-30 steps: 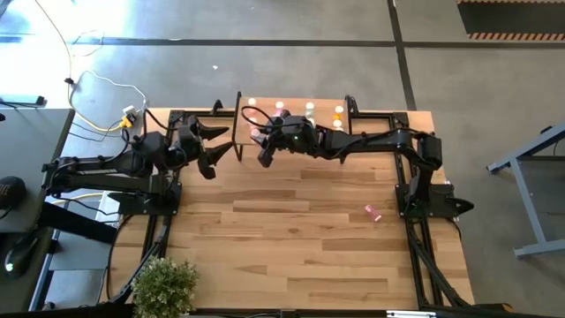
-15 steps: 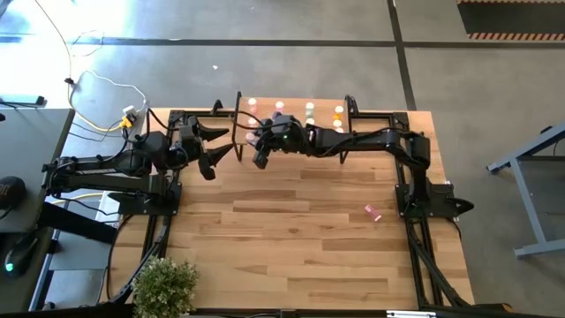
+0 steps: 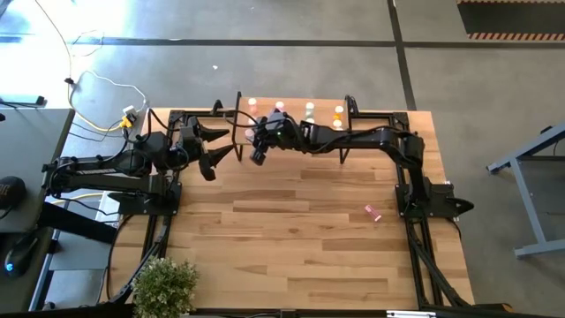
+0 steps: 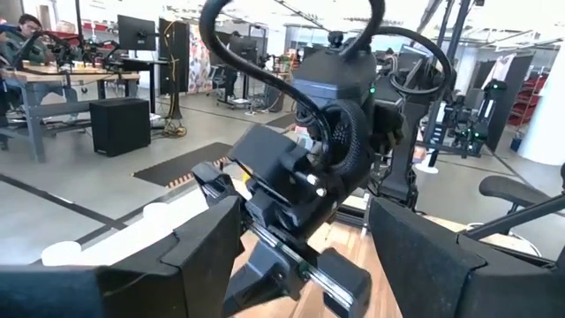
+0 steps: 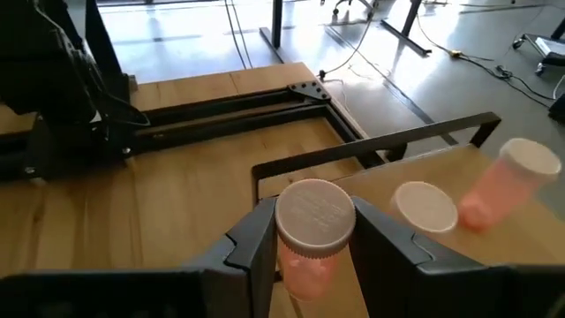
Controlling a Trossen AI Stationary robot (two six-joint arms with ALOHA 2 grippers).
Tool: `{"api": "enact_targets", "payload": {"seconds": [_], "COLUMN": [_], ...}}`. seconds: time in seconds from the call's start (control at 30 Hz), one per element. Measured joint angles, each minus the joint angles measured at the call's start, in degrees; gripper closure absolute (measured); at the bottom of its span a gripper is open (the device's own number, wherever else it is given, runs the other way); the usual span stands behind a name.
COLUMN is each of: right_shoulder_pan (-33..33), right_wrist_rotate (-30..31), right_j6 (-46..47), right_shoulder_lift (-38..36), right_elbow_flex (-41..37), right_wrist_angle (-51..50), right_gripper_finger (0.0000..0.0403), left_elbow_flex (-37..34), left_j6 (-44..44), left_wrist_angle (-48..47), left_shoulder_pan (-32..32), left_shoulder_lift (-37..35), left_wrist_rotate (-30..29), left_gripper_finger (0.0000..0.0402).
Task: Pick and place medicine bottles onto shelf by color
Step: Put the pink pill bottle aligned with the other pink pill bottles on the shelf
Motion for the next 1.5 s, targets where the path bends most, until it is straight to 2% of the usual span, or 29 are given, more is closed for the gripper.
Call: {"api": "enact_targets", "payload": {"seconds": [0.17, 1.27, 1.5], "right_shoulder_pan": [-1.14, -4.10, -3.47], "right_wrist_rotate": [0.06, -2.35, -4.47], "right_j6": [1.50, 1.39, 3.99], "right_shoulder_lift": [0.00, 0.85, 0.85], "right_elbow_flex": [0.00, -0.02, -0.02], "right_wrist_angle": [-2.44, -1.07, -0.89], "right_gripper_finger": [0.0285, 0.0285, 0.0285], "left_elbow_flex": [0.00, -0.02, -0.02], "left_j6": [0.02, 0.04, 0.04], "left_wrist_angle": [0.03, 0.09, 0.07], "left_shoulder_pan": [0.00, 0.00, 0.02], "left_shoulder_lift": [0.00, 0.00, 0.00], "left_wrist_rotate": [-0.11, -0.63, -1.44], "left_gripper_finger": [0.0161, 0.0161, 0.0161]}}
